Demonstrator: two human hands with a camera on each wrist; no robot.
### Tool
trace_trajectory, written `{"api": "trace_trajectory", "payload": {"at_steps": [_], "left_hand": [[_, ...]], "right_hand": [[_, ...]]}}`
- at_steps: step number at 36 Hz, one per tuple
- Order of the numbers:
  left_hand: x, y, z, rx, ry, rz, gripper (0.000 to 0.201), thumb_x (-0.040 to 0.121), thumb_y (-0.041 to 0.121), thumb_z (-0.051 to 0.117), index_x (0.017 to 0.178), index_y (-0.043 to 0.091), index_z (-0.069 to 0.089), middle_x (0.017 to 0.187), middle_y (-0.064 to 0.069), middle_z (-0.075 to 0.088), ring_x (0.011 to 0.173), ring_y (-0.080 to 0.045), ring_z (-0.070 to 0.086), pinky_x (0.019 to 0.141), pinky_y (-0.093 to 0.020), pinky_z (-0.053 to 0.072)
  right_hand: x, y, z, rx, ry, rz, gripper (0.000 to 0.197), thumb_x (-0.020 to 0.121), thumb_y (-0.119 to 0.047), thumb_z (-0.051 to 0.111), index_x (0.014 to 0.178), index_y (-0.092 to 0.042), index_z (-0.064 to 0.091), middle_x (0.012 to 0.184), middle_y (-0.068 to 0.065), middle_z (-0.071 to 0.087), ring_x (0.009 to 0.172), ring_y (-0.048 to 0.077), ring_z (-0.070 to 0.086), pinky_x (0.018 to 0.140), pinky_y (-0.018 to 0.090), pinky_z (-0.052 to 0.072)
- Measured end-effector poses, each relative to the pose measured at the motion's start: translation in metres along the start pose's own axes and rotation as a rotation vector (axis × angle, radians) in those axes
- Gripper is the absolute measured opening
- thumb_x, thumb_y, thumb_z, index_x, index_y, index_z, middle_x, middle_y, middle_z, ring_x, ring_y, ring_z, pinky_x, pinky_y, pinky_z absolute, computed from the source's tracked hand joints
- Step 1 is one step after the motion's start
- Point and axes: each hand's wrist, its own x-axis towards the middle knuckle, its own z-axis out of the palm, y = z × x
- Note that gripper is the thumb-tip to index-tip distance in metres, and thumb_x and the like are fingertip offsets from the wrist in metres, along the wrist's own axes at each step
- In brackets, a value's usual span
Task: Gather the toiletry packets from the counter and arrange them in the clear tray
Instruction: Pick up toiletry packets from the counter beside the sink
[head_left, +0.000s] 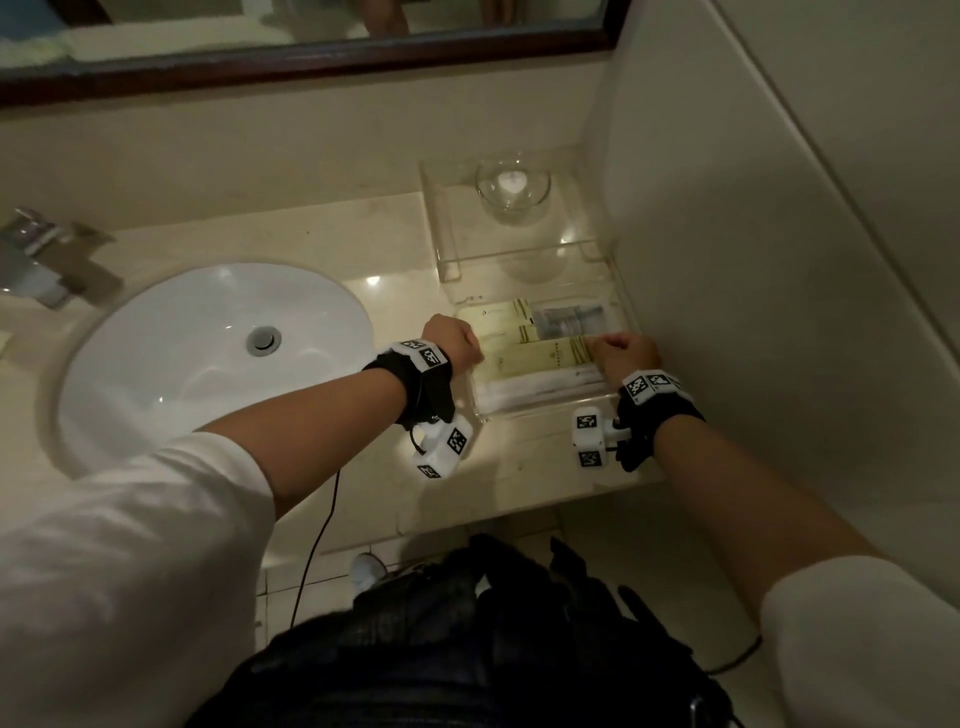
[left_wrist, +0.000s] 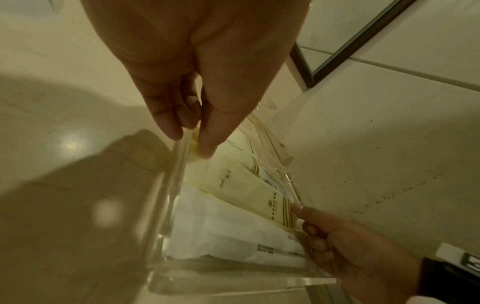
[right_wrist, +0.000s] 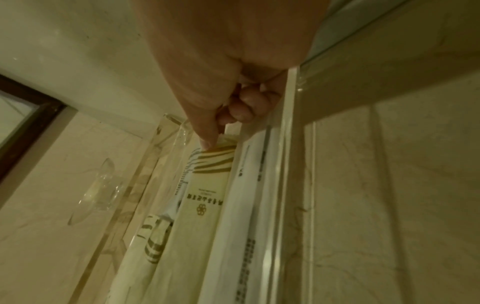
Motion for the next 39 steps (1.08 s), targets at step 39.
{"api": "trace_trajectory", "payload": {"at_steps": [39], "left_hand": [[0.006,-0.016,0.022,-0.122,0.108,-0.044,0.034,0.074,0.001,0.065,0.060,0.025,0.045,0.068,0.014,0.049,0.082,-0.013,0.053,0.071,-0.022,0.041]], "right_hand": [[-0.003,0.008,0.008,-0.118,0.104,-0.128,0.014,0.083,-0.025,0.070,0.084,-0.014,0.060,0.082,0.002,0.061,0.076,0.018,0.057,0.067,0.024,0.042]]}}
